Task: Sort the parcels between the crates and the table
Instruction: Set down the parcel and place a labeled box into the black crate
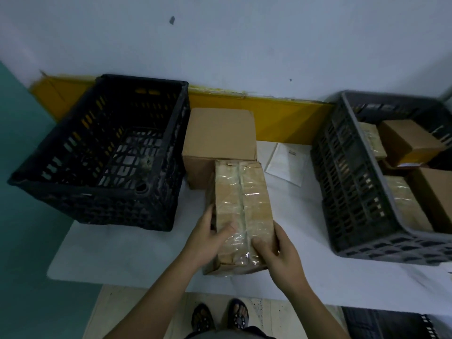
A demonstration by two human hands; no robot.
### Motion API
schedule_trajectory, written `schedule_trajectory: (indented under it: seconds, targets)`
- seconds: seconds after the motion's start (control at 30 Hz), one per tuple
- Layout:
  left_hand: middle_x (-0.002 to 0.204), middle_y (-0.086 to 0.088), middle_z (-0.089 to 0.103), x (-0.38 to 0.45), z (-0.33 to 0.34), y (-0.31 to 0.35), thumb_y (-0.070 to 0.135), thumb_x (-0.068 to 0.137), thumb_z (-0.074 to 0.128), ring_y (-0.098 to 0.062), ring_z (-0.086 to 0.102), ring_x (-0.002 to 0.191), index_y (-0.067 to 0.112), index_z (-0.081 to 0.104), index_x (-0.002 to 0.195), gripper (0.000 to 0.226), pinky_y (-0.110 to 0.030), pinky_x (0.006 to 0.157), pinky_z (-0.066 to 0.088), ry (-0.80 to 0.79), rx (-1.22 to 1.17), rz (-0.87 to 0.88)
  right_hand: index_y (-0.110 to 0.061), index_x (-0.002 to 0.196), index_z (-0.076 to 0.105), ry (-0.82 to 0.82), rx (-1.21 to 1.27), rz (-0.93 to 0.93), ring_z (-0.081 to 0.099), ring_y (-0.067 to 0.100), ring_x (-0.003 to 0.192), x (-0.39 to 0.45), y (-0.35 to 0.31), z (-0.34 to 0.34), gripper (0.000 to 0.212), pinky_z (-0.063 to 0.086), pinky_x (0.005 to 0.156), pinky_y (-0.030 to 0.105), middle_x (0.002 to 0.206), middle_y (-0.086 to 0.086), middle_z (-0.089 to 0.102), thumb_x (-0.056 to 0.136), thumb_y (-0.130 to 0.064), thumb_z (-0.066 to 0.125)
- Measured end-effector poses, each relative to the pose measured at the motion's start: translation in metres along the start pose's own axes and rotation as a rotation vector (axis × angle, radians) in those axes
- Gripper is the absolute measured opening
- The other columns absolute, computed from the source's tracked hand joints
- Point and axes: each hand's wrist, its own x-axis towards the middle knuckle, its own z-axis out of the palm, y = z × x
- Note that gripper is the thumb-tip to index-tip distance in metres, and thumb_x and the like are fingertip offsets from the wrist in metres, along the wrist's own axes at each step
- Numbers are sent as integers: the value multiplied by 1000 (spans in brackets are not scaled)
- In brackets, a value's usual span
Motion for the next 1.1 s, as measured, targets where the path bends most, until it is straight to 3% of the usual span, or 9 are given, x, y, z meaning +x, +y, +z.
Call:
schedule_trajectory:
  seconds: [0.13,0.23,0.33,0.4,0.53,0.6,0.73,0.87,1.1]
  targets:
    - [125,25,73,2,-3,-7,43,99,74,-1,71,115,48,58,142,46,-32,103,58,-13,-41,-51,-40,150,56,79,-41,-102,63,2,129,-2,-2,-7,54,55,95,21,143,-19,64,98,-40,70]
    - [139,25,60,6,-2,-14,40,103,69,-2,60,127,45,44,153,56,-28,106,52,63,57,-39,-36,157,52,70,-196,-170,51,-3,137,-2,3,-3,61,46,96,5,153,-18,51,99,-51,64]
    - [153,19,40,15,-5,-17,33,107,61,-4,42,141,38,36,162,61,-31,114,42,229,258,67,-36,155,58,17,-169,-189,46,2,148,-1,11,5,59,44,115,20,160,-21,48,105,-66,48]
    - [157,14,39,15,-6,-16,50,106,56,-13,39,150,33,49,155,52,-39,122,39,252,361,115,-38,146,68,4,-133,-141,47,4,149,3,23,8,51,42,123,34,157,-22,54,107,-62,45]
    - [175,12,13,10,-5,-10,102,74,43,-18,16,162,36,23,167,115,-56,128,27,124,476,-32,-44,153,56,52,-413,-107,49,6,142,18,53,8,62,51,115,42,156,-17,49,100,-76,51]
    - [172,12,25,12,-12,-11,101,71,49,-20,27,158,44,26,163,112,-56,125,34,119,491,-49,-47,155,43,35,-411,44,52,12,139,24,64,3,80,54,111,45,157,-9,45,89,-90,56]
    - [138,17,65,12,-32,-15,75,83,53,-13,62,126,53,58,139,60,-41,105,53,195,322,-48,-47,165,23,-133,-233,245,58,17,135,27,64,0,103,55,104,38,152,-19,46,81,-90,66]
    - [122,12,76,13,-46,-35,47,105,54,-14,71,105,45,67,136,34,-39,92,59,243,337,-155,-45,167,20,-71,-485,99,63,15,121,27,67,4,90,58,95,36,156,-6,51,93,-74,63]
    - [119,2,72,24,-29,-58,30,110,46,-13,68,87,43,20,166,62,-33,71,56,139,542,-199,-39,169,11,-38,-795,14,58,26,127,25,70,3,87,61,85,43,158,0,45,94,-70,43]
